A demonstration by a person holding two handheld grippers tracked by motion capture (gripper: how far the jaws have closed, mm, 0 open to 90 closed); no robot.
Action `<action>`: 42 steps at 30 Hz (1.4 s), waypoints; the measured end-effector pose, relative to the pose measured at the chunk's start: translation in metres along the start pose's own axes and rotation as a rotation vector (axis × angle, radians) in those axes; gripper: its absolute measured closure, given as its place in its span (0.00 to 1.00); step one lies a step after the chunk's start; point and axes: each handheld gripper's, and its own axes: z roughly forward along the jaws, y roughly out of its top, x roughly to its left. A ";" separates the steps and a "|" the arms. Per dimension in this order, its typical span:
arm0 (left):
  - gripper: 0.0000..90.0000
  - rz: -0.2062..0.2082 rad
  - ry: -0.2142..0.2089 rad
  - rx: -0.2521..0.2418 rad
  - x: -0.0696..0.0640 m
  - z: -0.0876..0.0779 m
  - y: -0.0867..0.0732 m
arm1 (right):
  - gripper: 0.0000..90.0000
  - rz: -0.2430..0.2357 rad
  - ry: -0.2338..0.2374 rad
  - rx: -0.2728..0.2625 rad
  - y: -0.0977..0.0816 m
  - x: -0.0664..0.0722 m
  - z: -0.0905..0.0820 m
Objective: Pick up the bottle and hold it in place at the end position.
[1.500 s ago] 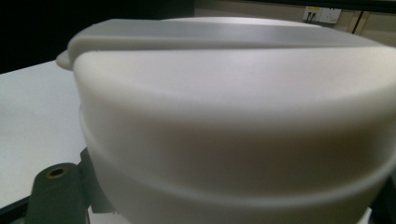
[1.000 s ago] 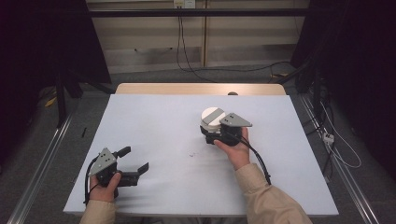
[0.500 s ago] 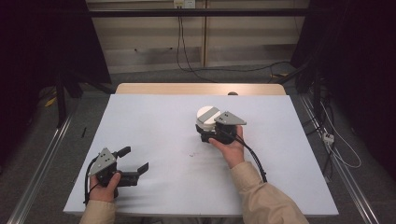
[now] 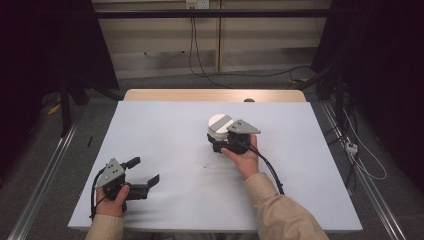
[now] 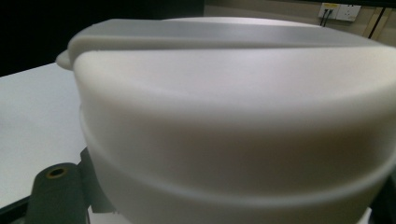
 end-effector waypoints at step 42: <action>0.04 -0.009 -0.002 0.004 0.001 0.000 -0.001 | 0.21 -0.002 0.048 0.006 -0.006 0.010 0.018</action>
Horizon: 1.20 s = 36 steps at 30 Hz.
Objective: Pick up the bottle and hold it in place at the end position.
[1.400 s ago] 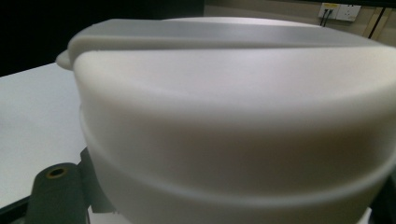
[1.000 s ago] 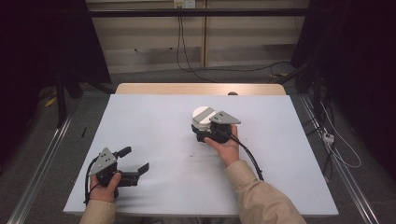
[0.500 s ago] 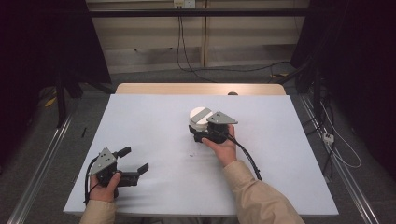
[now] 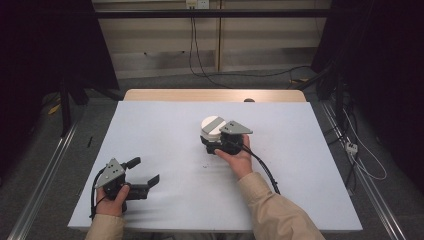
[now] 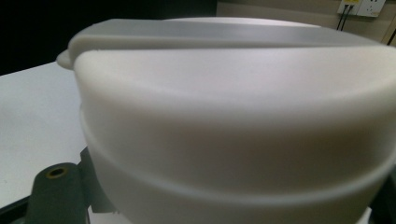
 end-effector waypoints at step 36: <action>0.17 -0.084 -0.022 -0.006 -0.014 0.032 0.027 | 0.20 -0.031 0.020 0.014 -0.009 0.001 -0.001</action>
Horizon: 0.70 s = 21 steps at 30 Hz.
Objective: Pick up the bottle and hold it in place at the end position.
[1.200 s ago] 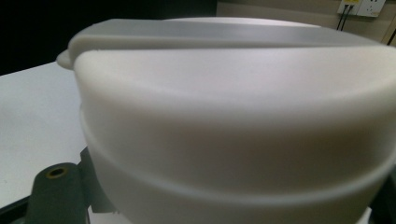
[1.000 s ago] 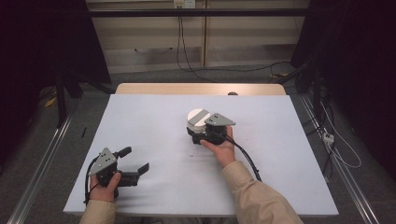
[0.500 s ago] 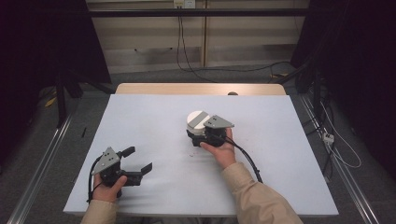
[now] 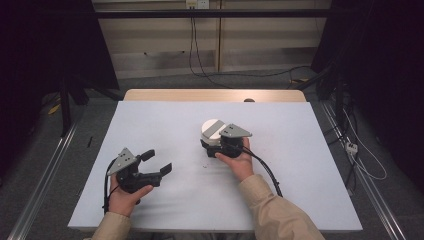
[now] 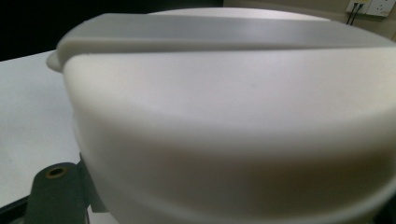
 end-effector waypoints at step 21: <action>0.47 0.099 -0.073 0.015 -0.014 0.036 0.026 | 0.21 0.001 0.000 0.008 0.000 0.000 0.000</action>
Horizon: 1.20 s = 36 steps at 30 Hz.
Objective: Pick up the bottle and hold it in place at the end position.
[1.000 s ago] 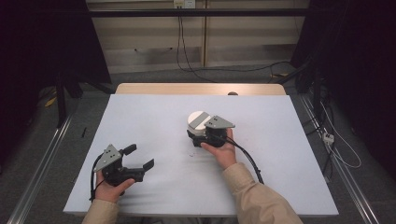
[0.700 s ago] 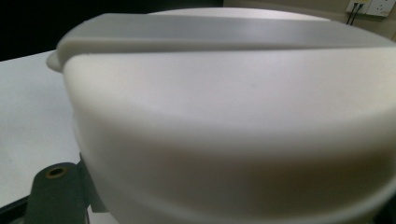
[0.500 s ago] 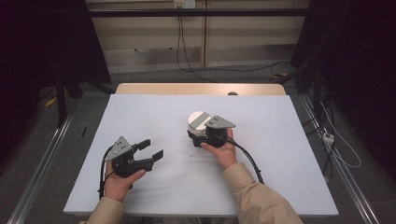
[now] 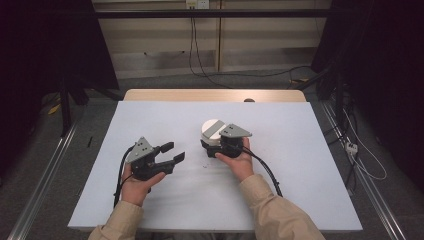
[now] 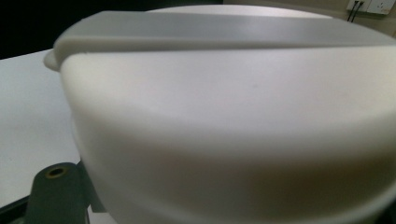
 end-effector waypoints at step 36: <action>1.00 -0.013 -0.044 0.147 -0.011 0.067 0.022 | 0.21 -0.007 -0.006 0.006 -0.001 0.001 0.001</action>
